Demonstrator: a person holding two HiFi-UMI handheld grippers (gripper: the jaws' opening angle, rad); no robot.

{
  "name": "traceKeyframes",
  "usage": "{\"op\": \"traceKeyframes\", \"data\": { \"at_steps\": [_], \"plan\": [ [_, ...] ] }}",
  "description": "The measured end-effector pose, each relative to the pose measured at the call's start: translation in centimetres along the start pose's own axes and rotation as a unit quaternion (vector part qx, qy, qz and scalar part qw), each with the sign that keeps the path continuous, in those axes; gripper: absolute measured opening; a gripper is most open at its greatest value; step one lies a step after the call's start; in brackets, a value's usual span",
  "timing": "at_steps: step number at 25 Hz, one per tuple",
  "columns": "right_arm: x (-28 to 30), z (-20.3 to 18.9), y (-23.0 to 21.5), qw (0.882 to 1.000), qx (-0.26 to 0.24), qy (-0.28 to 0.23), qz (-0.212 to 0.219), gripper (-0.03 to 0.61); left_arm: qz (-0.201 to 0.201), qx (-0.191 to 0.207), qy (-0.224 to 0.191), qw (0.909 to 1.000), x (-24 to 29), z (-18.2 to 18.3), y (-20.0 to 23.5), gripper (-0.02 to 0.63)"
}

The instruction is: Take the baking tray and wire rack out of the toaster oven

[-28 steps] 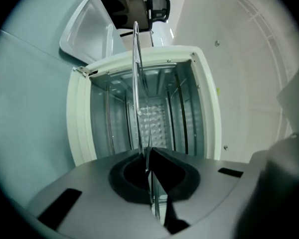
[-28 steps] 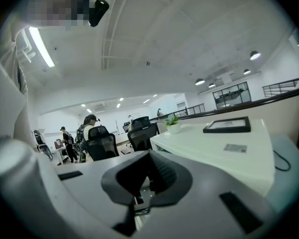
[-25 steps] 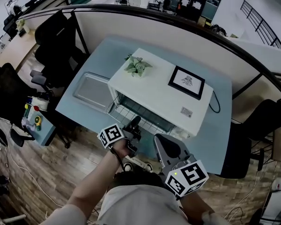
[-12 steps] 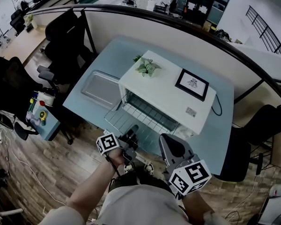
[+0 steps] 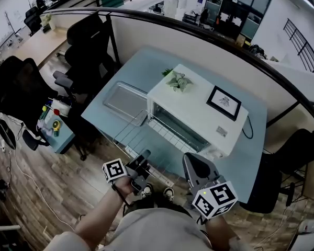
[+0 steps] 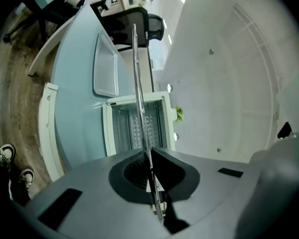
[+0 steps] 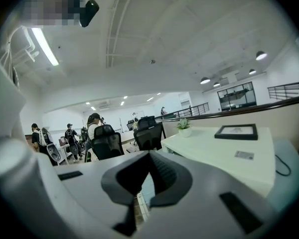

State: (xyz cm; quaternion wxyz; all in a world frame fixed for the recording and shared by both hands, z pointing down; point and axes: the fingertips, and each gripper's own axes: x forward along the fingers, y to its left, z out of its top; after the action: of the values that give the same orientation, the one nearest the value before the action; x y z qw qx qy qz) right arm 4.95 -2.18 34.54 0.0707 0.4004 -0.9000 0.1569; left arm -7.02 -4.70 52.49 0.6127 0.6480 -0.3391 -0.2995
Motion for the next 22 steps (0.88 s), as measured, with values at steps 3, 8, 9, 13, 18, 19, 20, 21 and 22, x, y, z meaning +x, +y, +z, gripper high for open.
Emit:
{"op": "traceKeyframes", "data": {
  "at_steps": [3,8,9,13,18,19,20,21,22],
  "plan": [
    [0.3,-0.1,0.4,1.0,-0.002,0.001,0.008,0.003,-0.001,-0.011,-0.022,0.9997,-2.3,0.5,-0.4,0.005],
    [1.3,0.1,1.1,1.0,-0.004,0.002,0.024,0.003,0.015,-0.015,-0.054,0.9983,-5.4,1.4,-0.3,0.005],
    [1.5,0.1,1.2,1.0,-0.004,0.002,0.028,0.003,0.018,-0.016,-0.061,0.9978,-5.9,1.6,-0.2,0.005],
    [2.5,0.5,1.8,0.999,-0.008,0.001,0.045,0.003,0.029,-0.007,-0.083,0.9961,-7.1,2.9,-0.1,0.005],
    [3.7,1.0,2.5,0.998,-0.011,-0.001,0.064,0.003,0.033,-0.008,-0.119,0.9923,-8.4,5.6,-0.2,0.005],
    [3.9,1.2,2.7,0.998,-0.01,-0.001,0.068,0.003,0.038,-0.006,-0.127,0.9911,-8.7,6.5,-0.1,0.005],
    [4.1,1.4,2.9,0.997,-0.008,-0.002,0.073,0.003,0.042,-0.004,-0.136,0.9899,-9.0,7.3,0.0,0.006],
    [4.2,1.6,3.0,0.997,-0.006,-0.002,0.077,0.003,0.047,-0.002,-0.143,0.9885,-9.3,8.2,0.0,0.006],
    [4.4,1.8,3.2,0.997,-0.005,-0.002,0.081,0.003,0.053,0.001,-0.15,0.9873,-9.4,9.1,0.1,0.005]
  ]
}}
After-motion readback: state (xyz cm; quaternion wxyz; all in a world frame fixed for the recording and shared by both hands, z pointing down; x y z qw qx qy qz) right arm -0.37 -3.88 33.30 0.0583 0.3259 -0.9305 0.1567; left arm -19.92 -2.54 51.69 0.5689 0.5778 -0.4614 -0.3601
